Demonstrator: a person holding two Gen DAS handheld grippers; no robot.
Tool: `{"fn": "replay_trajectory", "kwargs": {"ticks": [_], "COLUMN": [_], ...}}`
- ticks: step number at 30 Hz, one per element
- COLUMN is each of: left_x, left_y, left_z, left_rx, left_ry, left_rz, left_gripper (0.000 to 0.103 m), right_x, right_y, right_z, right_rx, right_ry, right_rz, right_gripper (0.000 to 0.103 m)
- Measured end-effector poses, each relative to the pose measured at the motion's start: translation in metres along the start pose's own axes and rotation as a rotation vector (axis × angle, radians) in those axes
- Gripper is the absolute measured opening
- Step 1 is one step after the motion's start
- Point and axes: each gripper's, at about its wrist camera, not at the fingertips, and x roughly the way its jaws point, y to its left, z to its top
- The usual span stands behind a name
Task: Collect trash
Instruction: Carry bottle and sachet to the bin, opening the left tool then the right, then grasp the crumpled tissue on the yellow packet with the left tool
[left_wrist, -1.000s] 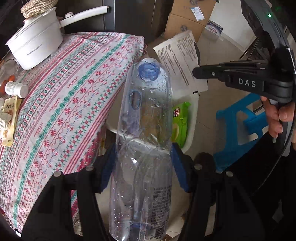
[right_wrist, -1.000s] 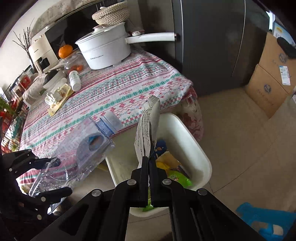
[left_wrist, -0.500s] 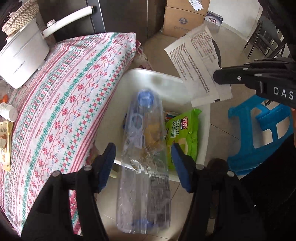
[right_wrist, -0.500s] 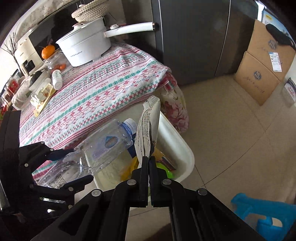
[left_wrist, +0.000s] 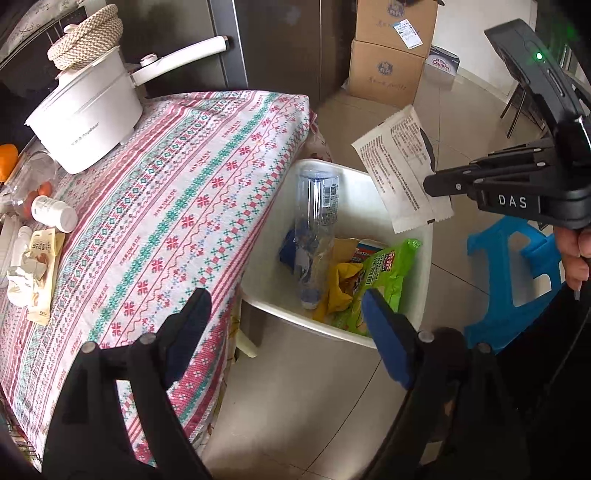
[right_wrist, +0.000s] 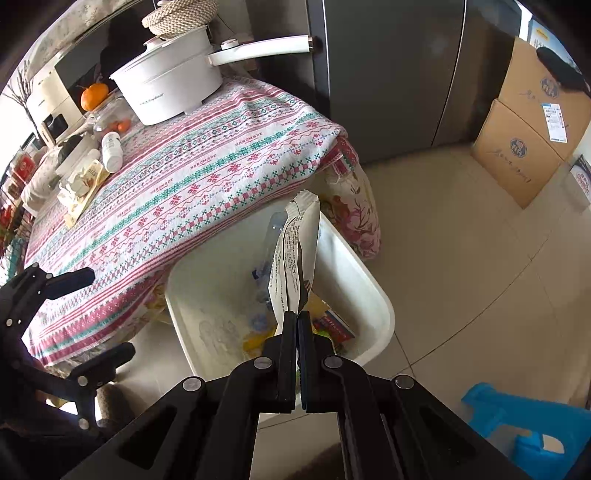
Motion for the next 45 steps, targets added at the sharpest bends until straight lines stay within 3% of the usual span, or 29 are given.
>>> {"fn": "replay_trajectory", "kwargs": {"ticks": [14, 16, 18, 20, 35, 45], "left_x": [-0.019, -0.021, -0.023, -0.024, -0.032, -0.035], "left_y": [0.036, 0.039, 0.043, 0.046, 0.071, 0.161], "left_z": [-0.032, -0.036, -0.038, -0.040, -0.046, -0.050], "left_rx": [-0.078, -0.082, -0.087, -0.091, -0.138, -0.328], "left_ry": [-0.021, -0.022, -0.022, -0.020, -0.027, -0.036], "left_rz": [0.075, 0.080, 0.085, 0.089, 0.123, 0.253], "left_gripper": [0.088, 0.089, 0.090, 0.090, 0.091, 0.091], "right_x": [0.028, 0.030, 0.029, 0.026, 0.018, 0.023], "right_y": [0.036, 0.040, 0.043, 0.046, 0.063, 0.099], "right_z": [0.004, 0.005, 0.006, 0.008, 0.022, 0.044], "right_rx": [-0.057, -0.054, -0.047, -0.042, -0.040, -0.062], "right_ry": [0.101, 0.103, 0.098, 0.080, 0.033, -0.007], "right_rz": [0.034, 0.033, 0.032, 0.043, 0.045, 0.066], "right_gripper": [0.003, 0.011, 0.037, 0.052, 0.065, 0.073]}}
